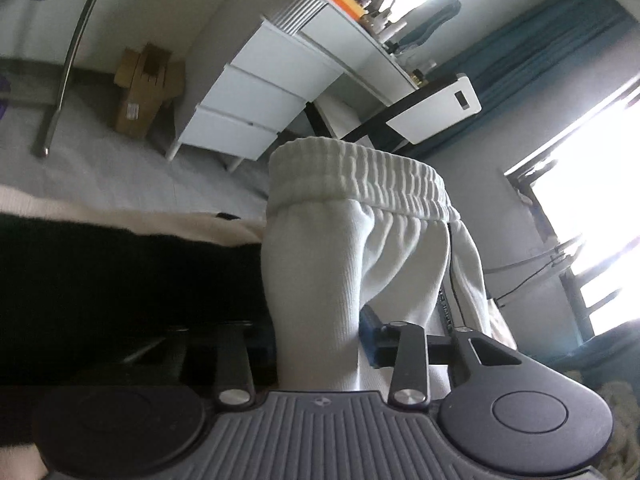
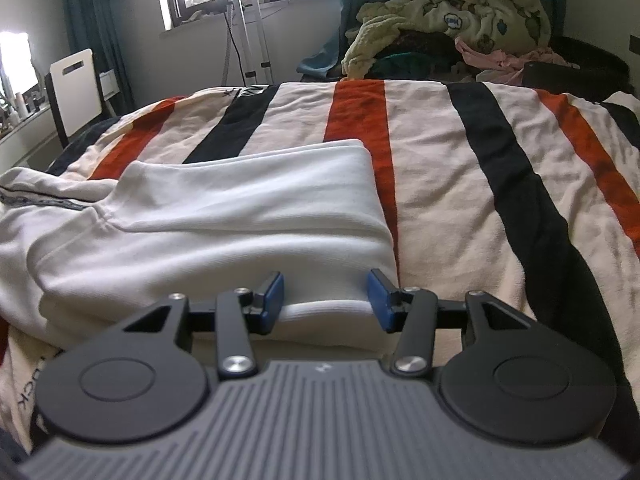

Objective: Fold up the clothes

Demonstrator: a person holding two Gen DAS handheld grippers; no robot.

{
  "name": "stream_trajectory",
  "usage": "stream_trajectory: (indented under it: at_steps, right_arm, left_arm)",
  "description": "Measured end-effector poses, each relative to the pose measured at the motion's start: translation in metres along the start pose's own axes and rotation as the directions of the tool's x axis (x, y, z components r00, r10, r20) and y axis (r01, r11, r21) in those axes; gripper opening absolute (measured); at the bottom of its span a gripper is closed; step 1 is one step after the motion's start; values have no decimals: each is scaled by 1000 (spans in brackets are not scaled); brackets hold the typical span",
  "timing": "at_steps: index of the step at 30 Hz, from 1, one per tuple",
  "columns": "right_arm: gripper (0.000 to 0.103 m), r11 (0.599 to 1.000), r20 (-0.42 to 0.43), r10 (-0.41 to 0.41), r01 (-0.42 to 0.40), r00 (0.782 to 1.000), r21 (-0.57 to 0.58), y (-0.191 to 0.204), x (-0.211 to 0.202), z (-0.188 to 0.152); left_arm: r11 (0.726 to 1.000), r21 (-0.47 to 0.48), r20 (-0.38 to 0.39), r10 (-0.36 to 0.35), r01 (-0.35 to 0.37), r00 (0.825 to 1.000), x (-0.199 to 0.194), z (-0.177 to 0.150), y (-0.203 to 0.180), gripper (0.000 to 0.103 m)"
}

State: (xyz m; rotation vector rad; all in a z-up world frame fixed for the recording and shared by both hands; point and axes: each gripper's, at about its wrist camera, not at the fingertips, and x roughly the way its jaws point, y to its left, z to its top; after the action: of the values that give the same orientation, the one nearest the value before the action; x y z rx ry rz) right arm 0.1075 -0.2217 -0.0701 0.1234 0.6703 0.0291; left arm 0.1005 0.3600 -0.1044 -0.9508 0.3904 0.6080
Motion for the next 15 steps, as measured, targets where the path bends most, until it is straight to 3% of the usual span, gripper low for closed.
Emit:
stream_trajectory:
  at_steps: [3,7,10,15]
  right_arm:
    - [50,1000,20,8,-9,1000,15,-2,-7,3]
    - [72,999,49,29,-30,998,22,-2,-12,5]
    - [76,1000,6,24,-25,1000,5,0,-3,3]
    - [76,1000,-23,0,0,1000,-3,0,6,-3]
  left_arm:
    - [999,39,19,-4,3,1000,1,1,-9,25]
    - [995,100,51,-12,7,999,-6,-3,-20,17]
    - [985,173,99,-30,12,995,-14,-3,-34,13]
    - [925,380,246,-88,-13,965,-49,-16,-84,12]
